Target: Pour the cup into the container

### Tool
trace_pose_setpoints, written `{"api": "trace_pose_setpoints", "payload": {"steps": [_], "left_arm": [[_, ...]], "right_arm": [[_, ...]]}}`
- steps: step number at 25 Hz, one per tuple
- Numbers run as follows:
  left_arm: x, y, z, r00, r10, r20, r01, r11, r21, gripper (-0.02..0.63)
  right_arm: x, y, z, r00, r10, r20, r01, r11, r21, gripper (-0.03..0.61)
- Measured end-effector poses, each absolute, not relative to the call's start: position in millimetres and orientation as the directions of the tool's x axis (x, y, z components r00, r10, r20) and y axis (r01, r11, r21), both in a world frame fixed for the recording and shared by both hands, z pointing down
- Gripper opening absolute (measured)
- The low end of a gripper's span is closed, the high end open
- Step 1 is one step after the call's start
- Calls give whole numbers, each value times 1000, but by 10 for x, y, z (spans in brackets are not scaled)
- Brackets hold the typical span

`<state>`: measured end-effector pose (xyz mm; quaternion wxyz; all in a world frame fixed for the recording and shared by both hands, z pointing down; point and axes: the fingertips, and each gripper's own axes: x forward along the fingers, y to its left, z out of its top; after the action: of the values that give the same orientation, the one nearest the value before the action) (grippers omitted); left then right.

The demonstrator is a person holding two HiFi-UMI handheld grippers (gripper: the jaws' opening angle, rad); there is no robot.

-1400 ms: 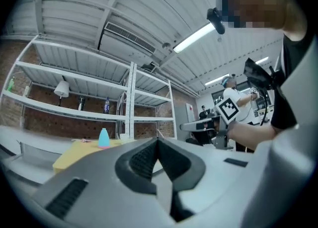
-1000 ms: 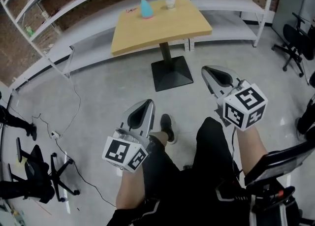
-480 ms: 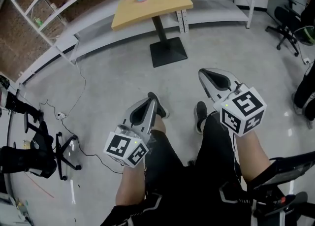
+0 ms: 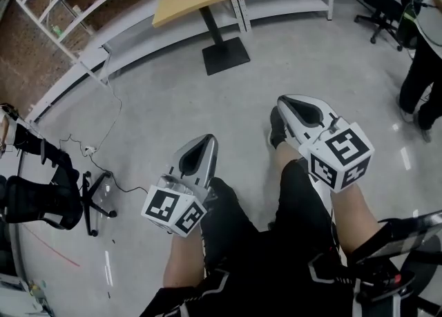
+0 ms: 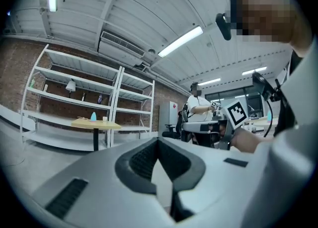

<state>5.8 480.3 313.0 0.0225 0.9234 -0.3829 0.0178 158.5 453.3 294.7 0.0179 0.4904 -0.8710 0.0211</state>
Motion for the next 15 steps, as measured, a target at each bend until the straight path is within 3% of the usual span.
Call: {"api": "trace_pose_setpoints", "payload": {"steps": [15], "left_arm": [[-422, 7157, 3012, 646, -763, 4, -763, -646, 13, 2]], "right_arm": [[1324, 6923, 2845, -530, -847, 52, -848, 530, -1, 2]]}}
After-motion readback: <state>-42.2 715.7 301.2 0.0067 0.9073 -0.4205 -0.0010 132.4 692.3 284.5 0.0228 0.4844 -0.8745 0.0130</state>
